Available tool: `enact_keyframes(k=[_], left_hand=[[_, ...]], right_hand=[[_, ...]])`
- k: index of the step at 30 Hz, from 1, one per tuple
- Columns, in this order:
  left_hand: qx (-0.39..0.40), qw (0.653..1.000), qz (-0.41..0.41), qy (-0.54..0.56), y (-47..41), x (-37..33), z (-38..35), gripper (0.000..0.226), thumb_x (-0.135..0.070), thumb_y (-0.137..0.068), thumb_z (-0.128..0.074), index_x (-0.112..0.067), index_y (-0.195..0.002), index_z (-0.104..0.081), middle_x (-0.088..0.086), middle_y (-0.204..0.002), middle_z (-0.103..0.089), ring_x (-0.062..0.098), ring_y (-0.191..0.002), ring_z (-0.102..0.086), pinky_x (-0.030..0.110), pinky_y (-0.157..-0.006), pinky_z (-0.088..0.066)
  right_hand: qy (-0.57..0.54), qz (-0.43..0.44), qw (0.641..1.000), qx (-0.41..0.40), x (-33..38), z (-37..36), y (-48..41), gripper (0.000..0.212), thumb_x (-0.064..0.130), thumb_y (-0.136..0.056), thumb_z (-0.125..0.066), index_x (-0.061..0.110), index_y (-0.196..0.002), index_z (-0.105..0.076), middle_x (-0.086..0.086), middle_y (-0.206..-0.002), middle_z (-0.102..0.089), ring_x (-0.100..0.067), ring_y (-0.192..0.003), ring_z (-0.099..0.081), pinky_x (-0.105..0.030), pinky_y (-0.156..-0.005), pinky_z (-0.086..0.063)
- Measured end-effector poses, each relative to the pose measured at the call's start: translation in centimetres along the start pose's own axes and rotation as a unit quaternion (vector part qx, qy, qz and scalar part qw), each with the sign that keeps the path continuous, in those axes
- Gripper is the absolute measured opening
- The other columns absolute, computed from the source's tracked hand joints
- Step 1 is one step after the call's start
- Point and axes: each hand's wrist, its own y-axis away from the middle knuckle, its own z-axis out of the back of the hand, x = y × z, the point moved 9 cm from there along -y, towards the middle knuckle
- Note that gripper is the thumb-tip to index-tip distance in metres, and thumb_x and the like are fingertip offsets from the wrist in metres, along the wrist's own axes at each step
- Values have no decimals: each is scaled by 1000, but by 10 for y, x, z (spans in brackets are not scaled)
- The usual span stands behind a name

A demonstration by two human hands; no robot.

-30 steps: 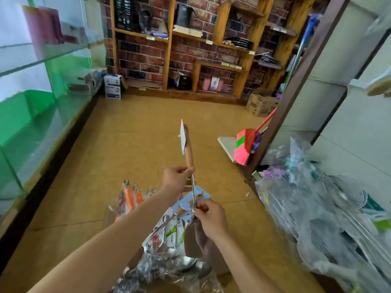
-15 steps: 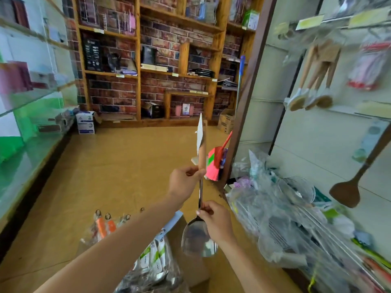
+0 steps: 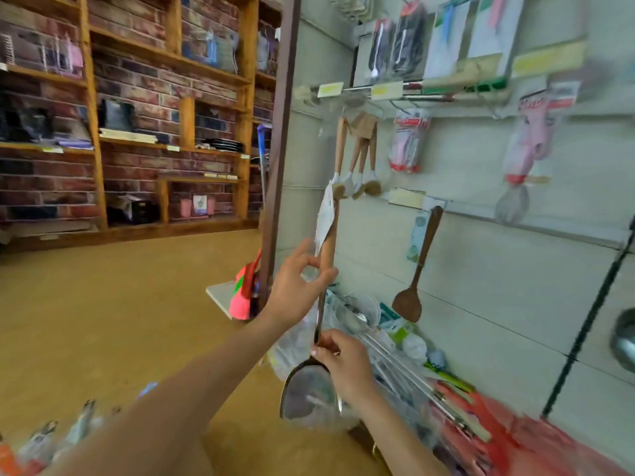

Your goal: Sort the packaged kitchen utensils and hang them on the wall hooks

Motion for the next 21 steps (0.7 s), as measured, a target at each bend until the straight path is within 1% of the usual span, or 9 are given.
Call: enact_keyframes(k=[4, 6, 9, 12, 13, 15, 18, 20, 21], left_hand=[[32, 999, -31, 20, -9, -41, -76, 23, -44, -86, -69, -24, -97, -71, -8, -155, -33, 5, -143, -28, 28, -108, -26], [52, 997, -45, 24, -11, -61, -117, 29, -49, -86, -67, -29, -105, -72, -10, -156, -31, 5, -142, -28, 29, -110, -26], [80, 992, -80, 46, -10, -99, -178, 35, -46, -91, -62, -24, -117, -69, -14, -154, -30, 2, -140, -27, 22, -110, -23], [104, 984, -122, 75, -5, -139, -234, 33, -46, -94, -58, -24, -116, -68, -13, -149, -42, 0, -136, -37, 26, -112, -31], [108, 981, -136, 91, -2, -153, -248, 31, -41, -95, -59, -21, -117, -68, -17, -141, -48, -10, -129, -40, 18, -109, -33], [108, 974, -153, 130, 8, -182, -275, 24, -27, -96, -61, -11, -111, -69, -24, -117, -57, -25, -106, -46, 2, -90, -35], [100, 974, -108, 174, 20, -206, -313, 15, -27, -91, -67, -18, -103, -69, -16, -98, -66, -18, -85, -55, 3, -75, -38], [102, 972, -59, 205, 29, -221, -345, 20, -31, -87, -72, -18, -102, -71, -13, -95, -69, -7, -85, -60, 5, -76, -42], [104, 969, -38, 220, 34, -229, -361, 22, -32, -85, -73, -17, -101, -73, -11, -95, -71, -2, -89, -62, 11, -80, -46]], right_hand=[[43, -11, 998, -45, -19, 87, 18, 15, 10, -88, -70, 24, -83, -66, 14, -73, -66, 8, -72, -61, -8, -67, -44], [62, -21, 995, -68, -31, 130, 30, 16, 12, -88, -70, 27, -84, -66, 14, -75, -67, 7, -74, -62, -9, -68, -45], [73, -45, 990, -112, -50, 195, 50, 21, 9, -86, -72, 29, -82, -68, 13, -73, -70, 4, -72, -64, -9, -67, -46], [78, -69, 983, -153, -65, 254, 73, 32, 3, -84, -72, 33, -77, -66, 21, -67, -69, 5, -68, -64, -9, -66, -46], [79, -74, 980, -167, -69, 271, 81, 33, 2, -84, -72, 34, -77, -65, 25, -68, -68, 6, -68, -63, -8, -66, -45], [83, -85, 974, -191, -76, 305, 99, 34, 3, -84, -72, 34, -76, -65, 28, -69, -68, 7, -68, -63, -7, -66, -45], [85, -100, 964, -230, -87, 349, 125, 30, 2, -84, -73, 30, -75, -66, 20, -68, -69, 3, -67, -64, -9, -67, -46], [82, -104, 959, -251, -91, 378, 145, 28, 0, -82, -73, 27, -75, -67, 16, -67, -69, 2, -66, -62, -11, -67, -46], [82, -106, 956, -261, -92, 393, 154, 28, 0, -82, -73, 26, -74, -67, 15, -67, -69, 1, -65, -61, -13, -67, -47]])
